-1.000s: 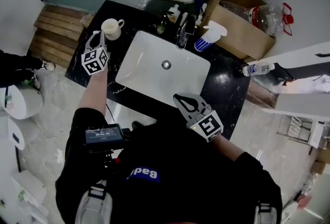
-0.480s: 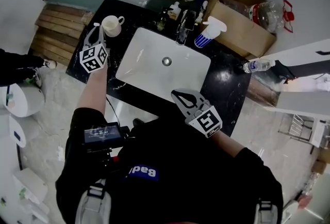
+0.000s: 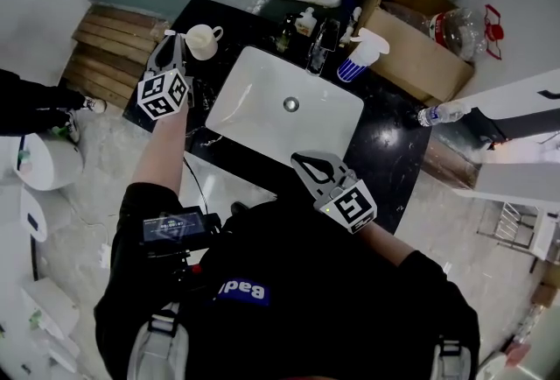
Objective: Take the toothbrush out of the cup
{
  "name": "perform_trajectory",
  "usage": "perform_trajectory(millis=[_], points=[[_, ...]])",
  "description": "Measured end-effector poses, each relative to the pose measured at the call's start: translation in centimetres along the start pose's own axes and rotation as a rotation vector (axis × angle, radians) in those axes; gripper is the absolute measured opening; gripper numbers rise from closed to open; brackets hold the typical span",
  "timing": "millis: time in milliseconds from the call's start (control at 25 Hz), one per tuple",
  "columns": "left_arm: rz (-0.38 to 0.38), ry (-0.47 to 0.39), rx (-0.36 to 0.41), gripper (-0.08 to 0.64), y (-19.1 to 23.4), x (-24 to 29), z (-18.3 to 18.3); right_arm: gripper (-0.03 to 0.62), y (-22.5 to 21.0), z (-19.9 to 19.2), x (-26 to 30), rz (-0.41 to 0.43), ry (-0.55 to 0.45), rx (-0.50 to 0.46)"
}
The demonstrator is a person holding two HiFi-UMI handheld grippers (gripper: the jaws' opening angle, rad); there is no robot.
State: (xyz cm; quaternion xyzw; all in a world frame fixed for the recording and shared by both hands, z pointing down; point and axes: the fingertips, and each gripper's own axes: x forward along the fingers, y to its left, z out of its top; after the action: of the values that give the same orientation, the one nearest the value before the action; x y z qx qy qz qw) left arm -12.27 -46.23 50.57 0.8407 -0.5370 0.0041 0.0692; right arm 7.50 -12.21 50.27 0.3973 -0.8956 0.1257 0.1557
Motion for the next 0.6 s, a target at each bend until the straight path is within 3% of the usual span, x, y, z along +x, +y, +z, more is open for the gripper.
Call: perform_trajectory(millis=[600], points=[[-0.067, -0.047, -0.034, 0.029, -2.8, -6.2, 3.0, 0.011, 2.9, 1.1, 0.5, 0.048, -0.044, -0.021]])
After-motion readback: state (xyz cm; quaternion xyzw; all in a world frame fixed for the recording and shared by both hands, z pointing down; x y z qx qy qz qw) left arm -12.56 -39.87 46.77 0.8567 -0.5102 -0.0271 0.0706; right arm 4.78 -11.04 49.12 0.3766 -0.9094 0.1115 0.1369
